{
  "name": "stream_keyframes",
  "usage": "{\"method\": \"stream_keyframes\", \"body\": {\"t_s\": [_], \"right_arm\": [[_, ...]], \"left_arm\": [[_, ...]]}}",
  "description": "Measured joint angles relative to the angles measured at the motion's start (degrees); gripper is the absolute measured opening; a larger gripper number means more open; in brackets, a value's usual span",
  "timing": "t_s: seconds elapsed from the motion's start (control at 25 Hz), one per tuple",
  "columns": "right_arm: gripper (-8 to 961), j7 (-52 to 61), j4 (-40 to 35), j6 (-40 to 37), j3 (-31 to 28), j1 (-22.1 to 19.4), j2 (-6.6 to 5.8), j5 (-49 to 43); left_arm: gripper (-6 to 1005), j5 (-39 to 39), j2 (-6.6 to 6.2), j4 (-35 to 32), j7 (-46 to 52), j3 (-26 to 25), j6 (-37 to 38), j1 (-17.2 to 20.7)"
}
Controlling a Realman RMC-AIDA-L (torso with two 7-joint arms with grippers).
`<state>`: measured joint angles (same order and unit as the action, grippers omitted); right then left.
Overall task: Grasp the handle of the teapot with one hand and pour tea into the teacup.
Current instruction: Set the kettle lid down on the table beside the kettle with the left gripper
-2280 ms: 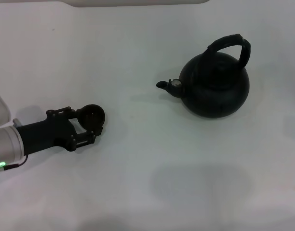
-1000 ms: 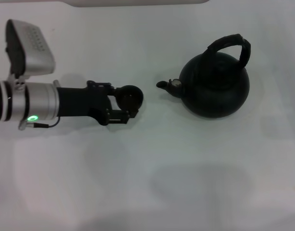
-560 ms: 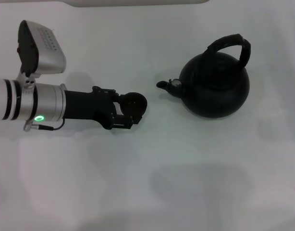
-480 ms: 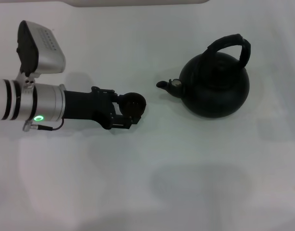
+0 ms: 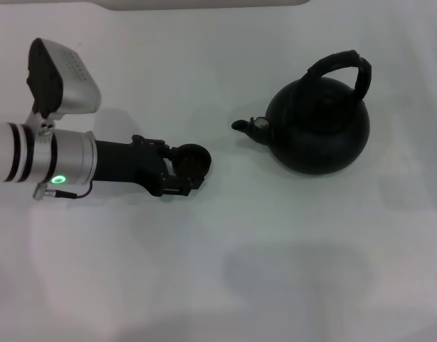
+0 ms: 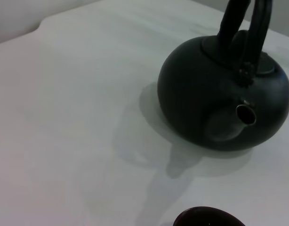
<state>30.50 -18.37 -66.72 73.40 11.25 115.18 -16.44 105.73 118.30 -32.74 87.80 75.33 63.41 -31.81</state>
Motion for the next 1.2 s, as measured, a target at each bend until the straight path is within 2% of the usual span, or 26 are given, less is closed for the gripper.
{"method": "stream_keyframes", "body": {"t_s": [0.4, 1.2], "right_arm": [[482, -0.01, 0.0, 0.0, 0.25, 0.0, 0.04, 0.0], [483, -0.01, 0.0, -0.42, 0.34, 0.13, 0.03, 0.0]], "left_arm": [[682, 0.79, 0.18, 1.94, 0.17, 0.14, -2.92, -1.77], [683, 0.72, 0.42, 1.84, 0.18, 2.39, -2.99, -2.79]]}}
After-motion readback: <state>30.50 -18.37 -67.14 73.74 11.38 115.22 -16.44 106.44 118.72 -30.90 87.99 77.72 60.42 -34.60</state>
